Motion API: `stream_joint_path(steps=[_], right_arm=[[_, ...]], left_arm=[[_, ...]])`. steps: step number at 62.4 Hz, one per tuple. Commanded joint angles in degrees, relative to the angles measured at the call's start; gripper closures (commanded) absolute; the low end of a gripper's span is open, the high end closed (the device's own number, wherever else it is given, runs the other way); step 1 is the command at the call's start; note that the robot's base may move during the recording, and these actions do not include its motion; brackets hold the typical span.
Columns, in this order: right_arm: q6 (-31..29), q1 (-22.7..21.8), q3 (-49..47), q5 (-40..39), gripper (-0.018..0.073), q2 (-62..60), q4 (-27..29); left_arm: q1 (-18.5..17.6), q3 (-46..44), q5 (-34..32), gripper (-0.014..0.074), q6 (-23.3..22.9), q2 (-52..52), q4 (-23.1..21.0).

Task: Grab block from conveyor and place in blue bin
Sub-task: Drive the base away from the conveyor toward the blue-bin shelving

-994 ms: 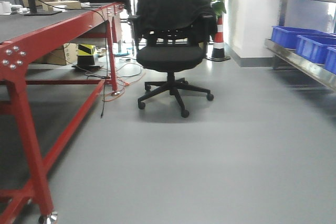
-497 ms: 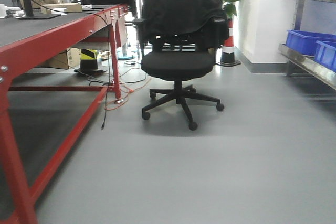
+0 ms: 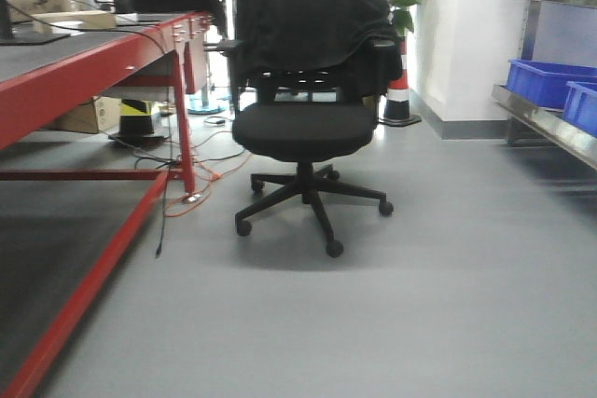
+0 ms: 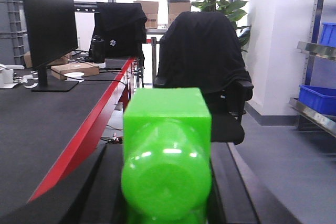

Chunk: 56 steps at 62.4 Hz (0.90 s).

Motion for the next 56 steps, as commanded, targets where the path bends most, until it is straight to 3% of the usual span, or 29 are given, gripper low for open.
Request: stream_joint_path(steps=[1,56], right_arm=[[-0.2,0.1,-0.2,-1.3,0.0721,-0.3,-0.4],[-0.2,0.1,-0.2,-1.3,0.0721,-0.3,-0.4]], left_arm=[[-0.4,-0.1,-1.1,0.0708,-0.1,-0.2,-0.1],[-0.4,-0.1,-1.1,0.0708,-0.1,-0.2,-0.1]])
